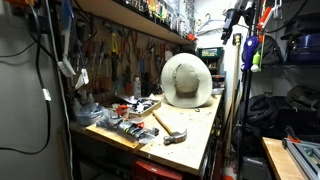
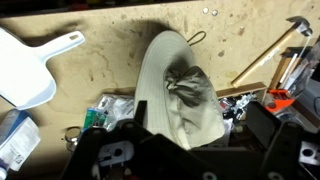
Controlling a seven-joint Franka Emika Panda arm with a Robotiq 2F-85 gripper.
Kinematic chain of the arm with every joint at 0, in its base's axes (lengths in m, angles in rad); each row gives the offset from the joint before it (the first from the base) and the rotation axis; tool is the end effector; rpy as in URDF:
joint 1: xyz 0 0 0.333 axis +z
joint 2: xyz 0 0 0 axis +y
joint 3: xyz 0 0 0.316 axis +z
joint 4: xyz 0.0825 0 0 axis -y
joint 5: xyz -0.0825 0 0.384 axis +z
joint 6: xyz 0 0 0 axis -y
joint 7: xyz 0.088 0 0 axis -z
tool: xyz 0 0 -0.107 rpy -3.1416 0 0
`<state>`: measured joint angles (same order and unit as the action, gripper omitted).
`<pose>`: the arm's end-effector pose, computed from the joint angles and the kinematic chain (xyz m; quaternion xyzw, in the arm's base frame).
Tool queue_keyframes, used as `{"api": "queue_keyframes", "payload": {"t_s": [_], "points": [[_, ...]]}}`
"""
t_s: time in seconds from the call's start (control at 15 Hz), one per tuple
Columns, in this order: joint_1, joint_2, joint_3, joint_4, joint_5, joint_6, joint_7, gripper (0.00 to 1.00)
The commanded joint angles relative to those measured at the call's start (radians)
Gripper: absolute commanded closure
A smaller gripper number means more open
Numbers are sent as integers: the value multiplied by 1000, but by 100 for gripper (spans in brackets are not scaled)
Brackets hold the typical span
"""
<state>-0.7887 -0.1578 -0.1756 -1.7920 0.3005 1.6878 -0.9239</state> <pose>0.3113 -0.4106 0.6176 -0.9858 0.0329 -0.1464 0.0752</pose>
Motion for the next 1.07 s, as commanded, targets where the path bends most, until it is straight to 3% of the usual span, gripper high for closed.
{"api": "queue_keyframes", "payload": {"t_s": [0.0, 0.27, 0.47, 0.67, 0.8, 0.87, 1.0], "points": [[129, -198, -37, -244, -149, 137, 108, 0], [253, -336, -72, -452, -254, 174, 153, 0], [352, -425, -136, -620, -205, 238, 142, 0], [394, -487, -155, -763, -216, 327, 180, 0], [407, -498, -146, -807, -283, 282, 183, 0], [427, -445, -176, -732, -255, 284, 181, 0], [437, -465, -174, -778, -277, 283, 184, 0]]}}
